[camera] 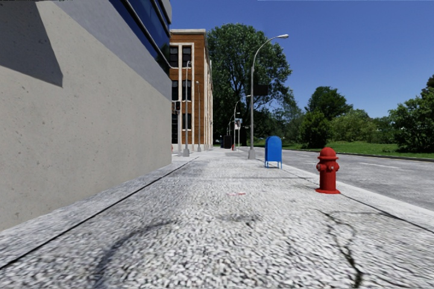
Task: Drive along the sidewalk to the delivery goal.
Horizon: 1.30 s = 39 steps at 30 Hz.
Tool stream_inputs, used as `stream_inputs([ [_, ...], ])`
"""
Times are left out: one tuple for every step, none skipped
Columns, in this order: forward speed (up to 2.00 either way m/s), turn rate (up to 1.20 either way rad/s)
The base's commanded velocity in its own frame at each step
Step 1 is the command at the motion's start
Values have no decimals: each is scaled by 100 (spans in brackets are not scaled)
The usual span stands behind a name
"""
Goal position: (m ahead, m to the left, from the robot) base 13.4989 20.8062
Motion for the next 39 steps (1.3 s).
stream_inputs([
  [200, 0],
  [200, 0],
  [200, 0],
  [200, 0],
  [200, 0],
  [200, 0],
  [200, 0],
  [200, 0],
  [200, 0],
  [200, 0],
  [200, 0],
  [200, 0],
  [200, 0],
  [200, 0],
  [200, 0],
  [200, 0],
  [200, 0],
  [200, 0],
  [200, 0],
  [200, 0],
  [200, 0],
  [200, 0],
  [200, 0],
  [200, 0],
  [200, 0],
  [200, 0],
  [200, 0],
  [200, 0],
  [200, 0],
  [200, 0],
  [200, 0],
  [200, 0],
  [200, 0],
  [200, 0],
  [200, 0],
  [200, 0],
  [200, 0],
  [200, 0],
  [200, 0],
])
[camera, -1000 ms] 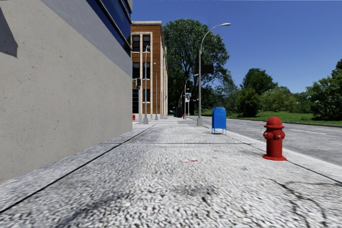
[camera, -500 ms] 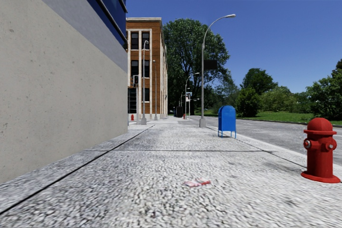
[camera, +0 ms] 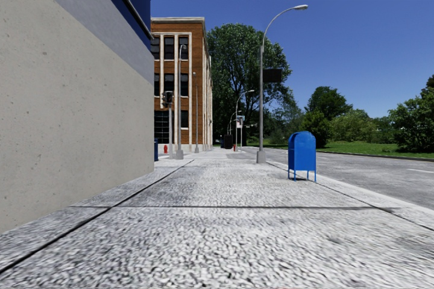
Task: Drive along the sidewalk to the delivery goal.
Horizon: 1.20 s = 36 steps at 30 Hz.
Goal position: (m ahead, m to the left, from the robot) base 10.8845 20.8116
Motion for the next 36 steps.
stream_inputs([
  [200, 0],
  [200, 0],
  [200, 0],
  [200, 0],
  [200, 0],
  [200, 0],
  [200, 0],
  [200, 0],
  [200, 0],
  [200, 0],
  [200, 0],
  [200, 0],
  [200, 0],
  [200, 0],
  [200, 0],
  [200, 0],
  [200, 0],
  [200, 0],
  [200, 0],
  [200, 0],
  [200, 0],
  [200, 0],
  [200, 0],
  [200, 0],
  [200, 0],
  [200, 0],
  [200, 0],
  [200, 0],
  [200, 0],
  [200, 0],
  [200, 0],
  [200, 0],
  [200, 0],
  [200, 0],
  [200, 0],
  [200, 0],
])
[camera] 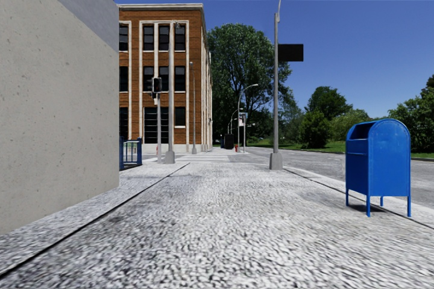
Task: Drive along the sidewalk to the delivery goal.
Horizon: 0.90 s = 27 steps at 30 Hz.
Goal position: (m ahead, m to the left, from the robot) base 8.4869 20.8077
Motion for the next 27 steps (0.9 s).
stream_inputs([
  [200, 0],
  [200, 0],
  [200, 0],
  [200, 0],
  [200, 0],
  [200, 0],
  [200, 0],
  [200, 0],
  [200, 0],
  [200, 0],
  [200, 0],
  [200, 0],
  [200, 0],
  [200, 0],
  [200, 0],
  [200, 0],
  [200, 0],
  [200, 0],
  [200, 0],
  [200, 0],
  [200, 0],
  [200, 0],
  [200, 0],
  [200, 0],
  [200, 0],
  [200, 0],
  [200, 0],
])
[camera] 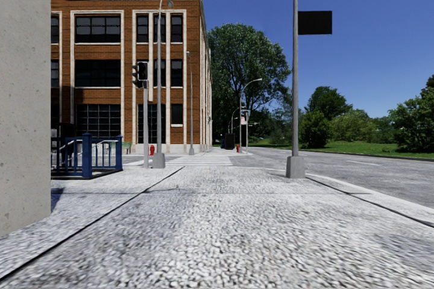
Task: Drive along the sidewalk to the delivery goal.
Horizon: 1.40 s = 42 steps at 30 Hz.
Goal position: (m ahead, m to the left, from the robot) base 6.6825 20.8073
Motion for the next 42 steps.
stream_inputs([
  [200, 0],
  [200, 0],
  [200, 0],
  [200, 0],
  [200, 0],
  [200, 0],
  [200, 0],
  [200, 0],
  [200, 0],
  [200, 0],
  [200, 0],
  [200, 0],
  [200, 0],
  [200, 0],
  [200, 0],
  [200, 0],
  [200, 0],
  [200, 0],
  [200, 0],
  [200, 0],
  [200, 0],
  [200, 6],
  [200, 26],
  [200, 48],
  [200, 66],
  [200, 66],
  [200, 85],
  [200, 120],
  [200, 120],
  [200, 120],
  [200, 120],
  [200, 120],
  [200, 120],
  [200, 120],
  [200, 120],
  [200, 120],
  [200, 120],
  [200, 120],
  [200, 120],
  [200, 120],
  [200, 120],
  [200, 120],
])
